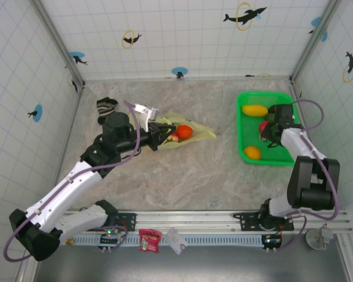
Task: Place the fake fruits into the plastic bag and tie a complex knot
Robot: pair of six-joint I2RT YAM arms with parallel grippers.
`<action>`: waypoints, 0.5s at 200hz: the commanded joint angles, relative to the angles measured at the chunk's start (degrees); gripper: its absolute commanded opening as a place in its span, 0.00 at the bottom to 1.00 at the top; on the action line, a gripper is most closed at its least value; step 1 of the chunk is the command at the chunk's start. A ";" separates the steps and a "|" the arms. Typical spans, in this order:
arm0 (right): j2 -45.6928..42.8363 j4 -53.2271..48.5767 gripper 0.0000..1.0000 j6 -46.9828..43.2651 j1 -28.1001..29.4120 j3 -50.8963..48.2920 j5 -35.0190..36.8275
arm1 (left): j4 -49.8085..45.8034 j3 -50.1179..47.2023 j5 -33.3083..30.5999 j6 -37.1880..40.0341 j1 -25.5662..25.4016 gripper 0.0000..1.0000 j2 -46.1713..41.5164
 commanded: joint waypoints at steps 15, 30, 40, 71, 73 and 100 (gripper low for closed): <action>-7.95 -1.58 0.54 1.35 2.96 7.44 -6.58 | 0.70 1.57 -0.76 0.69 -0.34 0.00 0.78; -9.86 -0.93 0.54 1.13 6.48 9.92 -8.33 | 0.70 1.57 -1.09 0.51 -0.34 0.00 1.11; -10.85 0.68 0.54 1.12 9.18 11.13 -10.71 | 0.71 1.60 -1.32 0.46 -0.34 0.00 1.39; -12.72 8.28 0.55 0.69 20.12 12.64 -16.99 | -0.03 3.73 -2.47 0.57 -0.34 0.00 1.96; -12.77 8.93 0.55 0.75 20.93 12.66 -17.26 | -0.12 3.74 -2.67 0.58 -0.34 0.00 1.99; -11.48 16.87 0.55 1.87 30.60 11.60 -23.98 | -1.50 3.92 -5.21 1.42 -0.35 0.00 1.85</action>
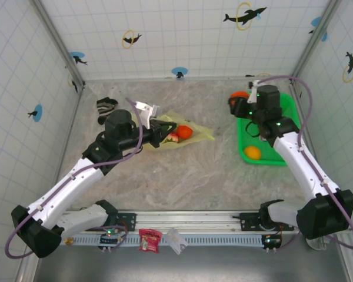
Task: Place the fake fruits into the plastic bag and tie a complex knot
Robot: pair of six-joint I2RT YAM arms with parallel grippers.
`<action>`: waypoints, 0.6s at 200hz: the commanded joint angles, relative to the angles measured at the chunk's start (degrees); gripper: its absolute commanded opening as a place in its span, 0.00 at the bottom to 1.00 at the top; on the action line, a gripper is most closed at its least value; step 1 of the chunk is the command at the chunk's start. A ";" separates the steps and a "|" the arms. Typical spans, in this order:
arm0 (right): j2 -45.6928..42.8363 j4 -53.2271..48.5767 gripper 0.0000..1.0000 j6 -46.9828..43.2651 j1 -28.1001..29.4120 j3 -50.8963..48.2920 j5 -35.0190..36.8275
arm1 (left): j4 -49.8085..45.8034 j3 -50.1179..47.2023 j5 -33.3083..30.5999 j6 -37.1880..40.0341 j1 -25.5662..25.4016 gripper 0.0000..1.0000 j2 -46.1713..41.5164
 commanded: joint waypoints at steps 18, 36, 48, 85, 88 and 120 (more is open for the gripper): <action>1.80 12.27 0.54 -0.59 12.53 -0.31 -9.38 | -1.99 2.15 -3.52 1.20 -0.34 0.00 -0.44; 3.85 13.86 0.54 -2.87 17.13 -1.45 -10.69 | -2.39 1.96 -4.15 0.91 -0.34 0.00 -0.74; 5.39 13.38 0.54 -4.90 19.68 -1.62 -11.22 | -2.66 1.90 -4.56 0.82 -0.34 0.00 -0.88; 9.50 14.56 0.54 -5.97 23.82 -4.87 -10.84 | -3.43 2.06 -5.88 0.90 -0.34 0.00 -1.21; 9.77 15.13 0.54 -5.56 23.97 -5.27 -10.94 | -3.50 2.06 -6.04 0.98 -0.34 0.00 -1.21; 12.66 19.36 0.53 -3.21 25.25 -8.45 -10.08 | -4.24 2.65 -5.69 1.62 -0.34 0.00 -0.88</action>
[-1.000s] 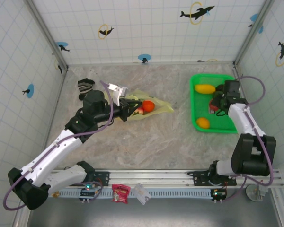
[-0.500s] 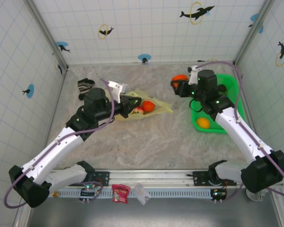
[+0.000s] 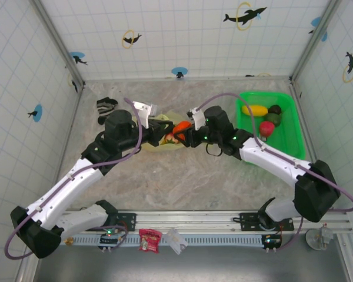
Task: Place the fake fruits into the plastic bag and tie a complex knot
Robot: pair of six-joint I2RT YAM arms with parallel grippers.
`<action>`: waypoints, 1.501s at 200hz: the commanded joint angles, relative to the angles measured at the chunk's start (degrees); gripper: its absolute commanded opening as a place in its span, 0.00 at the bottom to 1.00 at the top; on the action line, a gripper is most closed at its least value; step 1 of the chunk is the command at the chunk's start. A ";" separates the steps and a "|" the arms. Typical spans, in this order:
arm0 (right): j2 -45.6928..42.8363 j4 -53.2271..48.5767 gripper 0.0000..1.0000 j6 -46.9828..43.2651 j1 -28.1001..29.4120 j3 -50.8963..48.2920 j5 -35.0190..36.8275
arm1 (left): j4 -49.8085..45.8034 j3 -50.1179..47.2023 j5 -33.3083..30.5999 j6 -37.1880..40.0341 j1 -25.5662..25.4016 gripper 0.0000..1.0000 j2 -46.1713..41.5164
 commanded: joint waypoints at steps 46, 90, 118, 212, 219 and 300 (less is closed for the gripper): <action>10.62 9.24 0.53 5.02 1.73 2.88 2.59 | -1.57 1.53 -0.23 2.51 -0.34 0.00 -1.72; 21.11 6.48 0.53 4.89 6.25 14.58 3.90 | -2.00 -2.42 -0.82 2.56 -0.34 0.00 -4.77; 27.05 5.11 0.54 5.22 8.56 20.68 2.50 | -2.50 -5.33 -0.79 2.55 -0.34 0.00 -7.94; 27.98 -3.51 0.87 4.20 10.14 21.17 13.41 | -7.57 -17.40 -8.82 -3.59 -0.34 0.00 -21.45; 26.64 -4.31 0.87 3.85 9.92 19.68 14.43 | -7.71 -18.62 -9.38 -4.41 -0.34 0.00 -23.13; 9.10 -4.03 0.61 -0.14 8.53 3.58 20.00 | -11.59 -23.75 -12.89 -9.90 -0.34 0.00 -29.63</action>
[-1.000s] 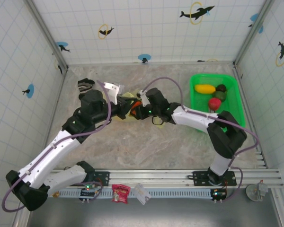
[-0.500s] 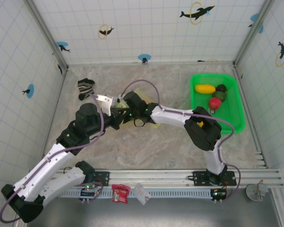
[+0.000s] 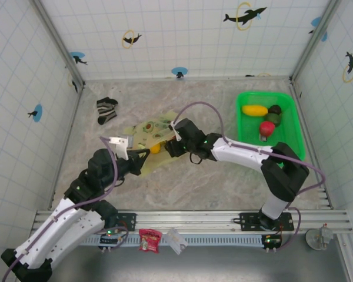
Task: Place the fake fruits into the plastic bag and tie a complex knot
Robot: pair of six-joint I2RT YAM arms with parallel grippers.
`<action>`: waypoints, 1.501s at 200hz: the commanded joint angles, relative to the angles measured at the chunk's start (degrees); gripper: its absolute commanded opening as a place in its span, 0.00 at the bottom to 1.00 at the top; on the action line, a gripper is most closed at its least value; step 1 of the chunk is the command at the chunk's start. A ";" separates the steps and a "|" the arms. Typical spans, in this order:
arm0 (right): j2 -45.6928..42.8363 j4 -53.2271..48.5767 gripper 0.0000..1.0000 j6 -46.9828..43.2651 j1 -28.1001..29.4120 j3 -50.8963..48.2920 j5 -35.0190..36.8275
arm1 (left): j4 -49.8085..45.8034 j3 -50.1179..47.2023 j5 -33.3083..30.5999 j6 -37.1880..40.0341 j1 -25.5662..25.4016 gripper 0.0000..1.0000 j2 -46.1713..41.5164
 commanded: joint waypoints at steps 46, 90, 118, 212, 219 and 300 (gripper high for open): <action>-12.58 1.40 0.45 -6.95 -1.11 -5.17 -11.72 | -2.80 0.02 2.17 -1.97 -0.34 0.00 2.72; -22.73 -1.67 0.54 -10.85 -1.40 -3.31 -19.24 | -2.88 3.25 0.48 -1.21 -0.34 0.00 6.15; -29.46 -5.20 0.53 -10.31 -5.35 -2.41 -13.25 | -2.66 6.32 0.95 -0.33 -0.34 0.00 9.35; -40.86 -34.53 0.12 25.33 -40.38 -14.64 27.69 | -0.97 10.90 -0.22 2.71 -0.34 0.00 12.93; -40.56 -37.49 0.08 27.43 -42.58 -15.49 28.79 | -0.85 10.95 -0.14 2.88 -0.34 0.00 13.06; -41.18 -31.59 0.00 36.33 -52.07 -30.84 31.12 | 1.02 11.24 -0.20 3.74 -0.34 0.00 12.82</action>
